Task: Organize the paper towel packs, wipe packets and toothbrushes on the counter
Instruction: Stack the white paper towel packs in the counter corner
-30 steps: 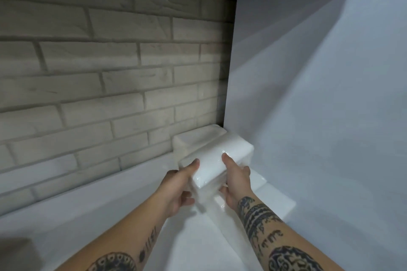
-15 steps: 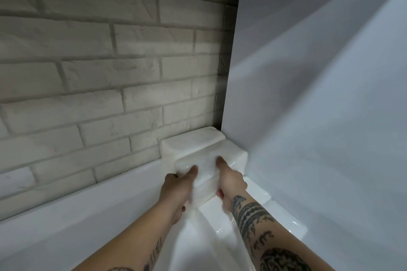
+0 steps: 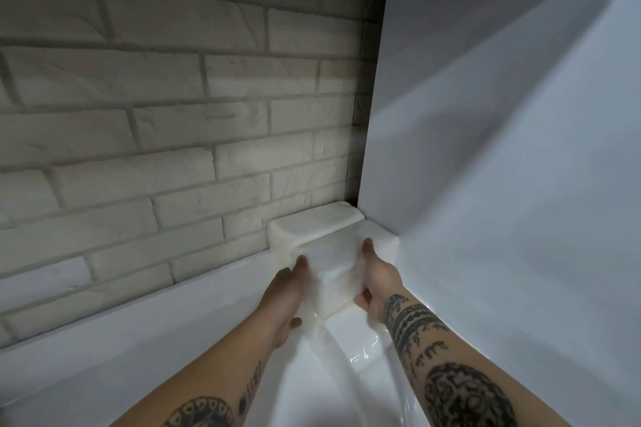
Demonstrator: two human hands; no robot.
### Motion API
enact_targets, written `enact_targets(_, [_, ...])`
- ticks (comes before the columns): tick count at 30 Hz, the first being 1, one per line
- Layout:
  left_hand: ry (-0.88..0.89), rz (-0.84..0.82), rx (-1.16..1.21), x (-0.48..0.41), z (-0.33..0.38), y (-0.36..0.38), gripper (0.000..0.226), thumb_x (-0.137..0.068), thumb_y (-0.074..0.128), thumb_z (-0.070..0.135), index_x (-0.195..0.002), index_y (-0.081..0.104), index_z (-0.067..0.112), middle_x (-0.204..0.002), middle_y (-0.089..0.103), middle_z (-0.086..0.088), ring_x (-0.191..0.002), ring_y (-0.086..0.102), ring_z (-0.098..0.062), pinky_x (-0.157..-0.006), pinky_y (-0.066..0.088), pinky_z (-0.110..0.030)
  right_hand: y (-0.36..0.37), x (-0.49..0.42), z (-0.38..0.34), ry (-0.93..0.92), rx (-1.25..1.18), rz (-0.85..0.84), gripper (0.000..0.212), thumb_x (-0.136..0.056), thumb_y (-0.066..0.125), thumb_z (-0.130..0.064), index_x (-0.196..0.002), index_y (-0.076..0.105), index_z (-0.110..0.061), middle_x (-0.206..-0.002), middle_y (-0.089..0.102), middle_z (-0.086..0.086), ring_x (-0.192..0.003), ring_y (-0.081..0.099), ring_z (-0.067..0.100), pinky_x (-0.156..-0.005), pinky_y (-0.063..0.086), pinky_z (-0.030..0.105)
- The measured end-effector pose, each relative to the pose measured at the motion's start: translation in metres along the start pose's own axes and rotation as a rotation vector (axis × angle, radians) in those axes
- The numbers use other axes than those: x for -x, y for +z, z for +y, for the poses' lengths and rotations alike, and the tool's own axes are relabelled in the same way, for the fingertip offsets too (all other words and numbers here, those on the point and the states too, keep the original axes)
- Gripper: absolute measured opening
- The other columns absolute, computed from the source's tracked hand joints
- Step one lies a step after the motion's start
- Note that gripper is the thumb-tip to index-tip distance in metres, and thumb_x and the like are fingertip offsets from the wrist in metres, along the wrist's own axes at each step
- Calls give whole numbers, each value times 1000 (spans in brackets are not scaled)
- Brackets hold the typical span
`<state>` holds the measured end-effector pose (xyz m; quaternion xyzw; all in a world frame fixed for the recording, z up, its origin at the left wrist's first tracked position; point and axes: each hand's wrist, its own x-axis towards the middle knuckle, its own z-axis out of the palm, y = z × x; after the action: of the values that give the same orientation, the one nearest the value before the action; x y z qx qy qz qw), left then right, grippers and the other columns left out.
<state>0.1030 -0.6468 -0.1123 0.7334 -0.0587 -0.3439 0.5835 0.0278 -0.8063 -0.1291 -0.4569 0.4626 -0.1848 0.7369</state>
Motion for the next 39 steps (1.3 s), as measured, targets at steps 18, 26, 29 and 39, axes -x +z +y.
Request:
enact_targets(18, [183, 341, -128, 169, -46, -245, 9, -94, 53, 24, -88, 58, 21, -94, 60, -7, -84, 59, -22, -76, 52, -34, 163, 232, 75, -382, 370, -320, 18, -100, 58, -11, -115, 65, -16, -99, 63, 4, -78, 52, 17, -104, 47, 57])
enact_targets(26, [241, 603, -15, 275, -120, -437, 15, -90, 57, 28, -86, 71, 23, -91, 74, -3, -77, 68, -20, -68, 51, -29, 300, 351, 205, -341, 529, -673, 17, -97, 62, -10, -111, 70, -16, -119, 67, 6, -99, 58, 24, -83, 48, 38])
enact_targets(29, [281, 779, -56, 307, -145, -504, 12, -90, 63, 25, -89, 75, 28, -99, 77, 2, -95, 72, -22, -79, 56, -34, 350, 391, 244, -300, 554, -748, 16, -96, 66, -18, -111, 68, -21, -123, 66, 5, -104, 59, 24, -79, 49, 37])
enact_targets(39, [59, 675, -719, 316, -212, -637, 101, -43, 68, 76, -132, 52, 31, -129, 49, 12, -126, 47, -18, -106, 43, -35, 461, 435, 320, -215, 548, -552, 132, -51, 70, -84, -160, 19, -28, -162, 27, 5, -140, 41, 33, -110, 43, 57])
